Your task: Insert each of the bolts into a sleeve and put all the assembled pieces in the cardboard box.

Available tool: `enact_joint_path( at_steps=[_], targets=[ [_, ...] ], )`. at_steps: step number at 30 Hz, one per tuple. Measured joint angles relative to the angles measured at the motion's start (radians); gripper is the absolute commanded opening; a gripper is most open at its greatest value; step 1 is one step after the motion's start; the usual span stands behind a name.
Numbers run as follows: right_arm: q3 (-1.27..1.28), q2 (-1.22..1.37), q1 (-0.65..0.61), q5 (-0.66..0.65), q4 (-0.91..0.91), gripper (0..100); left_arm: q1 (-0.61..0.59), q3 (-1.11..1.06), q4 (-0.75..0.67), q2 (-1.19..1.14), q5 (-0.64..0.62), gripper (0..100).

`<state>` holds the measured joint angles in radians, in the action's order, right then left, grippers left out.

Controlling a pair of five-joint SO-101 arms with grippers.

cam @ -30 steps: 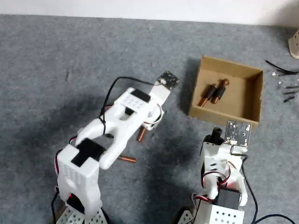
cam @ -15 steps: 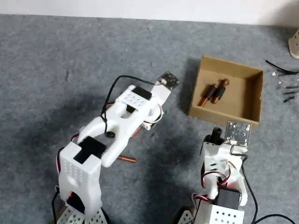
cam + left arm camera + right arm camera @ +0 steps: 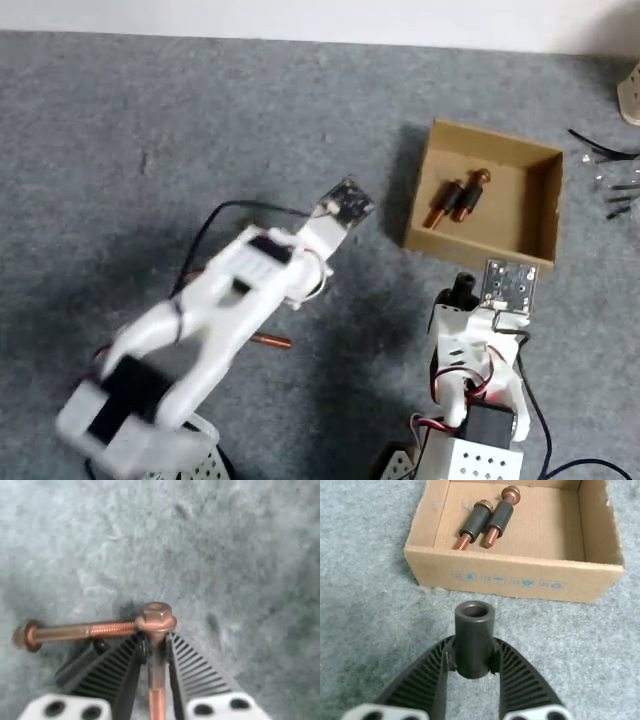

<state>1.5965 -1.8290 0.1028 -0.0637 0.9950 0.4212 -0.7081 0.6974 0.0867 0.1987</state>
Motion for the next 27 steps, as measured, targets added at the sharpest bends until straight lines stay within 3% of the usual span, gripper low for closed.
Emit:
enact_joint_path(
  at_steps=[11, 15, 21, 27],
  targets=[
    [0.000, 0.000, -0.002, 0.003, 0.000, 0.9, 0.000, -0.417, -0.238, 0.520, 0.002, 1],
    [0.008, 0.000, -0.072, 0.003, -0.008, 0.9, 0.000, -0.494, -0.278, 0.654, 0.002, 1],
    [0.074, 0.002, -0.130, 0.005, -0.195, 0.9, 0.000, -0.582, -0.313, 0.853, -0.005, 1],
    [0.074, 0.002, -0.130, 0.005, -0.331, 0.9, -0.017, -0.672, -0.359, 1.062, -0.245, 1]
  ],
)
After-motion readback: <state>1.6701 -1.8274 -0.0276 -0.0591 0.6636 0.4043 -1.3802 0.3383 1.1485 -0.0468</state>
